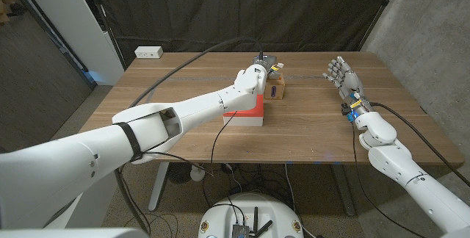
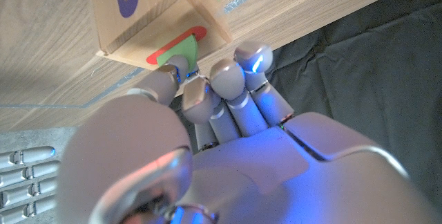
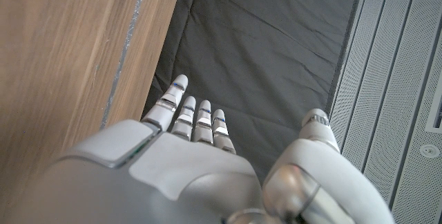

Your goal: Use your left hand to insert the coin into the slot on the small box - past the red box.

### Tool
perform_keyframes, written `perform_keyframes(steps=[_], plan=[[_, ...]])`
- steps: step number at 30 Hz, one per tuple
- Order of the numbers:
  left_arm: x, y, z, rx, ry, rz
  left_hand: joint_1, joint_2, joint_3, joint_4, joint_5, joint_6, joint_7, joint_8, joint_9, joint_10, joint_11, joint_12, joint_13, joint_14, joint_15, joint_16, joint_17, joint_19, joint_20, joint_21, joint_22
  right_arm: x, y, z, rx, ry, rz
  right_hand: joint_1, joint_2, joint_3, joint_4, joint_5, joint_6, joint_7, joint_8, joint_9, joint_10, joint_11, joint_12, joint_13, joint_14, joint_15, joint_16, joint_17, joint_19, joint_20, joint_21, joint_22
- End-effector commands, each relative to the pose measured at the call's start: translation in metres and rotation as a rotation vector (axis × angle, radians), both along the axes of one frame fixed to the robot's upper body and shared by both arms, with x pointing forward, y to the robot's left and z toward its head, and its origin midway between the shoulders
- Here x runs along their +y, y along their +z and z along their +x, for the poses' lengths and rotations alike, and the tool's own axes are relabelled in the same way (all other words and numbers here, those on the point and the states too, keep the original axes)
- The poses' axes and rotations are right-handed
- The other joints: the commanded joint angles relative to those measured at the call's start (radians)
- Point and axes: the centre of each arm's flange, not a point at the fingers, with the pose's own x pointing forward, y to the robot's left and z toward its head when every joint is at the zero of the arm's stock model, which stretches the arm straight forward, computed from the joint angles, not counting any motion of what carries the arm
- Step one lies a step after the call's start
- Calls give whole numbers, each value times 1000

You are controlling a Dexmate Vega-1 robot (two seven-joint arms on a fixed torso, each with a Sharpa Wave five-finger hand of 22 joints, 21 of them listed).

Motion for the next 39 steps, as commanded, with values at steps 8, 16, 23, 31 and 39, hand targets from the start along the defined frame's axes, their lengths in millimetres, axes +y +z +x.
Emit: perform_keyframes(steps=[8,16,23,31,39], plan=[[5,-1,2,18,-5,-7,-39,-36,-17,3,14,-6,34,-45,-29,2,-23,3,-4,11,-2,1,-6,21,-66,-5,-13,2,2,1,-4,1,-5,10,1,-1,4,-2,6,26,-2,6,1,0,6,3,6,8,10,3,8,3,0,2],[7,0,3,20,-5,-6,-63,-53,-26,5,16,-47,33,-78,-49,3,-28,1,-5,10,-2,2,-4,25,-66,-9,-18,3,3,2,-1,3,-2,11,1,-1,4,-2,7,26,-1,6,0,1,6,3,7,7,10,2,8,3,0,2],[6,1,3,20,-8,-2,-82,-68,-31,5,18,-62,35,-101,-71,5,-34,-4,-13,7,-2,0,-4,27,-67,-15,-25,3,3,3,-3,3,0,11,1,-1,4,-2,8,27,-1,6,1,0,6,3,7,6,10,2,10,2,1,2],[6,4,0,14,-13,-12,-88,-72,-30,4,19,-48,34,-111,-92,7,-34,-7,-20,5,-2,-5,-12,29,-67,-22,-35,4,4,3,-6,3,-3,11,1,-1,4,-2,10,28,-1,6,2,1,6,3,7,6,10,2,10,2,0,2],[9,8,-3,3,-18,-35,-92,-71,-27,4,20,-39,34,-120,-104,7,-33,-9,-23,7,-2,-4,-11,33,-68,-18,-30,6,5,4,-5,4,-6,11,1,-1,4,-2,10,28,-1,6,2,2,6,3,6,5,10,2,12,2,1,2]])
